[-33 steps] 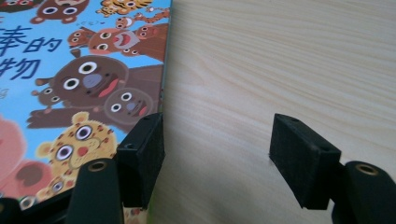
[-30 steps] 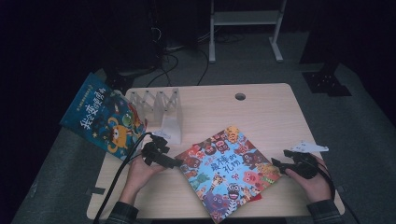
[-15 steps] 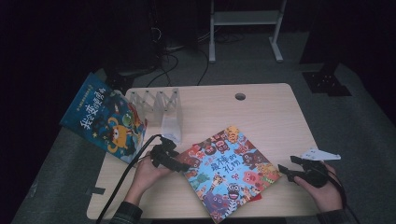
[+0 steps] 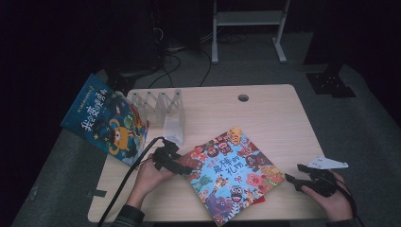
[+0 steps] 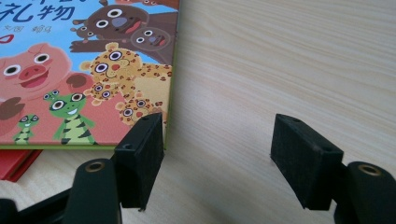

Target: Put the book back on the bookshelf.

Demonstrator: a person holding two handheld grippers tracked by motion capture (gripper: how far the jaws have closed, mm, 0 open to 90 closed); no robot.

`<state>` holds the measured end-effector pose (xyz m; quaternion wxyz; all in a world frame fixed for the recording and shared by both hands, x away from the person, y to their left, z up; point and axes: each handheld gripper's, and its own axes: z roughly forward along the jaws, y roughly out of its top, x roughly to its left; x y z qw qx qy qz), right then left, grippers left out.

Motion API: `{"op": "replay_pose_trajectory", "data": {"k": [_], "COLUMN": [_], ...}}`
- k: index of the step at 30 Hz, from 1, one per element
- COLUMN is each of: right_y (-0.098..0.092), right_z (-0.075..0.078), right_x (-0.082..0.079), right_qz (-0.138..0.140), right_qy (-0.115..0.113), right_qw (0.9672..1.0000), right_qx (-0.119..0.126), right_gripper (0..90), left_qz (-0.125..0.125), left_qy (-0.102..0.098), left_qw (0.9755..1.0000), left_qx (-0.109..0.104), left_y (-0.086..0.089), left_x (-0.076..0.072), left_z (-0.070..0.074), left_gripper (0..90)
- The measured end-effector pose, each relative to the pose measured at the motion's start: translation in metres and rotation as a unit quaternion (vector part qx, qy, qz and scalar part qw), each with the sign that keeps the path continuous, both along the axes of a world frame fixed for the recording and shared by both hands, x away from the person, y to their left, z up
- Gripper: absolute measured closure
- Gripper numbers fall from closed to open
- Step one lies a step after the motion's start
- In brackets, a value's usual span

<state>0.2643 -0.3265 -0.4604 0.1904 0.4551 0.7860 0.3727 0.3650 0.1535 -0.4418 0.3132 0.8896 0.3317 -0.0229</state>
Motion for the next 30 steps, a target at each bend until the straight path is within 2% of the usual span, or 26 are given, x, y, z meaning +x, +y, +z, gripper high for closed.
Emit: {"op": "replay_pose_trajectory", "data": {"k": [14,30], "right_y": [-0.002,0.001], "right_z": [-0.002,-0.004], "right_x": [0.011,0.041], "right_qz": [-0.001,-0.013], "right_qy": [0.003,-0.001], "right_qw": [1.0000,0.9999], "right_qx": [0.005,0.011], "right_gripper": [33.4,36.0], "left_qz": [-0.008,-0.025], "left_qy": [0.010,0.019], "left_qw": [0.9999,0.9994], "left_qx": [0.000,0.012], "left_y": [0.000,-0.002], "left_x": [-0.003,-0.017], "left_z": [0.000,0.002], "left_gripper": [16.8,16.6]}}
